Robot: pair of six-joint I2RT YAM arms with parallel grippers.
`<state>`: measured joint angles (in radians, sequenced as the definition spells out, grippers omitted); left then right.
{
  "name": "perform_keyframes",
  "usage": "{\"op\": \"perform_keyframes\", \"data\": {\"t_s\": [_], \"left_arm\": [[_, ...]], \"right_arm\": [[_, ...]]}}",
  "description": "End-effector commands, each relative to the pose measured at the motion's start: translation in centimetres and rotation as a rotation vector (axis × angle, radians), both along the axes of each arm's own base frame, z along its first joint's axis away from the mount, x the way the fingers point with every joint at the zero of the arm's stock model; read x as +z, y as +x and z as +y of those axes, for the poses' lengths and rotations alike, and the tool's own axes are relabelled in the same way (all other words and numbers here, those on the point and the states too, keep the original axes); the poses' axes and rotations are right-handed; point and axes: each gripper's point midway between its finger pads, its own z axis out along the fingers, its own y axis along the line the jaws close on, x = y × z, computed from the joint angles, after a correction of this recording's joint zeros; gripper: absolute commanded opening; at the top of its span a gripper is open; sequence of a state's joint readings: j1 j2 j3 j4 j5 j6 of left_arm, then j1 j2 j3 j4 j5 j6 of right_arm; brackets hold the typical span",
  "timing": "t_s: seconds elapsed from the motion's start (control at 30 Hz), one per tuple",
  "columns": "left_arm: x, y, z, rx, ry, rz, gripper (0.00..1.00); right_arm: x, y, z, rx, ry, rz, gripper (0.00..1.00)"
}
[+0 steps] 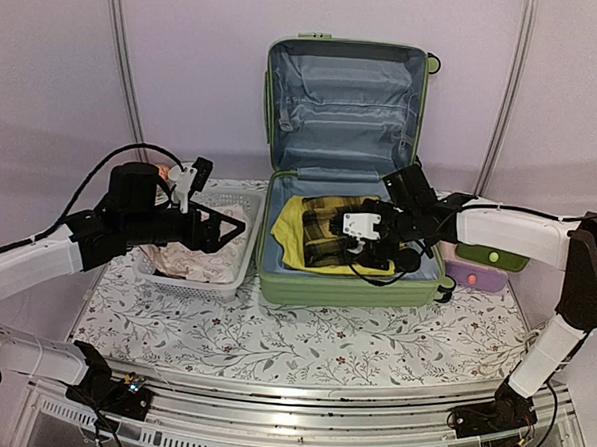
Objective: Open, take out, and arrange the luggage
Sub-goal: Pick up the clothes from the opened luggage.
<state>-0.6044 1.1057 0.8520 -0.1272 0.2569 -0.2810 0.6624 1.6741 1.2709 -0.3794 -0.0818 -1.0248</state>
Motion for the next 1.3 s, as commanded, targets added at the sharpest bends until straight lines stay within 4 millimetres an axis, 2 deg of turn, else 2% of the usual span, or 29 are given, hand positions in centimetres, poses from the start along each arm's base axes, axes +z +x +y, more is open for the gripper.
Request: {"op": "perform_keyframes", "data": {"t_s": [0.0,0.23,0.47,0.6,0.7,0.77,0.83,0.9,0.97,1.13,1.27], "left_arm": [[1.0,-0.4,-0.3,-0.015,-0.021,-0.024,0.92],[0.7,-0.3,-0.1,-0.005,-0.002,-0.023,0.93],[0.3,-0.3,0.1,-0.001,0.009,-0.017,0.92],[0.1,-0.3,0.2,0.005,0.018,-0.018,0.92],[0.1,-0.2,0.3,0.010,0.024,-0.019,0.92],[0.0,-0.2,0.4,0.014,0.028,-0.019,0.93],[0.1,-0.2,0.4,0.017,0.028,-0.020,0.93],[0.1,-0.2,0.4,0.017,0.028,-0.020,0.93],[0.0,-0.2,0.4,0.018,0.028,-0.017,0.93],[-0.1,-0.2,0.4,0.019,0.027,-0.014,0.92],[0.1,-0.2,0.4,0.018,0.025,-0.014,0.93]], "right_arm": [[-0.1,0.4,1.0,0.007,0.013,0.002,0.98],[-1.6,1.4,1.0,-0.004,-0.026,-0.003,0.98],[-1.7,3.3,1.4,-0.050,-0.032,-0.043,0.97],[-2.3,4.9,1.2,-0.098,-0.056,-0.062,0.92],[-2.1,5.6,1.4,-0.110,-0.052,-0.077,0.88],[-1.6,5.9,1.7,-0.105,-0.036,-0.088,0.80],[-1.1,5.9,2.1,-0.089,-0.019,-0.093,0.66],[-0.5,5.6,2.6,-0.065,0.004,-0.090,0.56],[0.2,5.1,2.9,-0.041,0.037,-0.081,0.51],[0.5,4.4,3.2,-0.016,0.055,-0.053,0.33],[0.8,4.4,3.2,-0.021,0.071,-0.037,0.27]]}}
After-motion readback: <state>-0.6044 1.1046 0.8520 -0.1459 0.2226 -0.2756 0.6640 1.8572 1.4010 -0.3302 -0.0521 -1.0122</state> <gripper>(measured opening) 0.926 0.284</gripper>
